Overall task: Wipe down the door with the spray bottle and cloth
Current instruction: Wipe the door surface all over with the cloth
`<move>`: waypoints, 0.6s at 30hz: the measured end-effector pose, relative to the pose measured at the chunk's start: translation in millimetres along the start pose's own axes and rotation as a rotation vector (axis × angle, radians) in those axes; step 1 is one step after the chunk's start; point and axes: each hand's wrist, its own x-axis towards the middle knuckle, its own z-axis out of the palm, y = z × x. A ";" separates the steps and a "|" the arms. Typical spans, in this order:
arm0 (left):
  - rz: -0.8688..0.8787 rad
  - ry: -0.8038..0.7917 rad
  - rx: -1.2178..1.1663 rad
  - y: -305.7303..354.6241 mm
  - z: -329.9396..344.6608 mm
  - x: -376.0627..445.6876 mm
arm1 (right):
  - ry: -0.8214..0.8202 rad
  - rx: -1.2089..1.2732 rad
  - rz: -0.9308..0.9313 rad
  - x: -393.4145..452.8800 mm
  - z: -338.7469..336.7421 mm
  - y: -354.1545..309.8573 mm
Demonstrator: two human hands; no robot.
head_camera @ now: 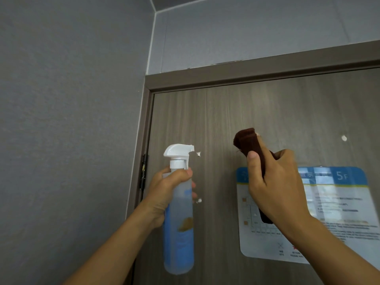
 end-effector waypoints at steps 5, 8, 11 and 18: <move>0.023 -0.023 0.013 2.4 -6.3 -3.2 | -0.008 0.007 -0.039 -1.4 0.2 -7.0; 0.036 -0.003 0.039 3.1 -6.6 -4.9 | -0.011 0.004 -0.045 -0.9 2.7 -9.3; 0.041 0.043 0.080 2.0 -5.9 -6.2 | -0.016 -0.022 -0.040 -0.9 6.4 -8.4; 0.103 0.142 0.075 -2.9 -1.4 -14.0 | 0.058 -0.173 -0.131 31.7 12.2 -15.8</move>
